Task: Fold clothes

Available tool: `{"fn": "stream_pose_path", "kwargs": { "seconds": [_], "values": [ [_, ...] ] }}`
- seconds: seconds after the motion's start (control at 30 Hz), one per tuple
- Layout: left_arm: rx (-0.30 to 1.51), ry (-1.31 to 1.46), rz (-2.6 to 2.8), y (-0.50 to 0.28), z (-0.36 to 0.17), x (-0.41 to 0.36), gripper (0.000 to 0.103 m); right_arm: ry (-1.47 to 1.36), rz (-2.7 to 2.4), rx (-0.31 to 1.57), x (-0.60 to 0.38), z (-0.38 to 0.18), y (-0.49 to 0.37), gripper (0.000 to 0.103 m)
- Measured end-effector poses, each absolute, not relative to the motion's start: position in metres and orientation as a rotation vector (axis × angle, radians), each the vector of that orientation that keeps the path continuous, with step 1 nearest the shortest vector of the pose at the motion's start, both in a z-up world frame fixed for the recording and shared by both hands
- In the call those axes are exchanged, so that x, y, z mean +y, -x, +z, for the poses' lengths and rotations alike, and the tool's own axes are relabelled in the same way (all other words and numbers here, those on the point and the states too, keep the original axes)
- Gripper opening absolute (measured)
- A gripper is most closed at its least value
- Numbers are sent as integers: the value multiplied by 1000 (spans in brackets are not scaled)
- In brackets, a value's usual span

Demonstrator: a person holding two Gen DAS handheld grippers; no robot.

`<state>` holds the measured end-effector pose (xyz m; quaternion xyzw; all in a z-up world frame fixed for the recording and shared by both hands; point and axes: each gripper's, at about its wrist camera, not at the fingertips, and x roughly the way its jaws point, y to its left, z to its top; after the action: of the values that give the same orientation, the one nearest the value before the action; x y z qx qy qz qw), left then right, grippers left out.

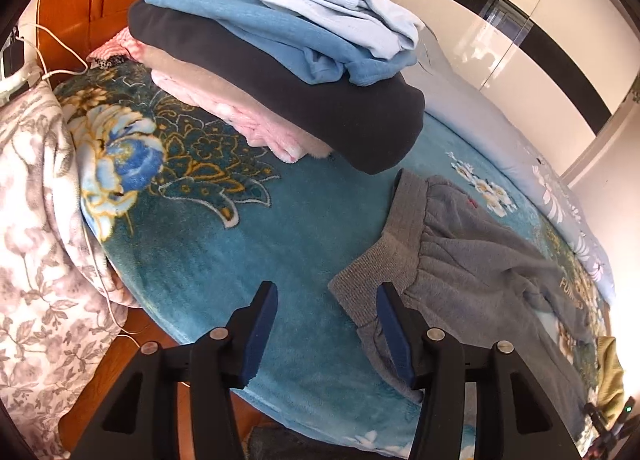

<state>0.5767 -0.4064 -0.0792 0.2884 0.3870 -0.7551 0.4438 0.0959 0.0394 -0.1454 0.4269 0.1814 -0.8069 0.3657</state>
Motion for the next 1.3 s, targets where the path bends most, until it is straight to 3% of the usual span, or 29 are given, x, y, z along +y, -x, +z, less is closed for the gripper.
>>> {"fn": "stream_pose_path", "kwargs": {
  "seconds": [0.3, 0.4, 0.57, 0.73, 1.0, 1.1, 1.23, 1.3],
  "values": [
    [985, -698, -1895, -548, -72, -399, 56, -1011, -1852, 868, 0, -164, -100, 34],
    [970, -715, -1913, -536, -69, -398, 56, -991, -1827, 937, -2, -168, -109, 8],
    [972, -742, -1942, -518, -70, -396, 56, -939, -1853, 931, 3, -159, -119, 3],
    [974, -757, -1966, -507, -71, -395, 56, -814, -1964, 864, 5, -114, -103, 3],
    [1002, -750, -1958, -513, -75, -396, 56, -901, -2130, 707, 21, -109, -76, 3],
    [1048, -721, -1924, -525, -81, -403, 56, -944, -2190, 632, 31, -109, -68, 7],
    [1090, -691, -1876, -543, -93, -409, 56, -999, -2267, 528, 45, -108, -58, 28],
    [1116, -677, -1846, -554, -102, -411, 56, -1026, -2304, 475, 52, -107, -53, 31]
  ]
}}
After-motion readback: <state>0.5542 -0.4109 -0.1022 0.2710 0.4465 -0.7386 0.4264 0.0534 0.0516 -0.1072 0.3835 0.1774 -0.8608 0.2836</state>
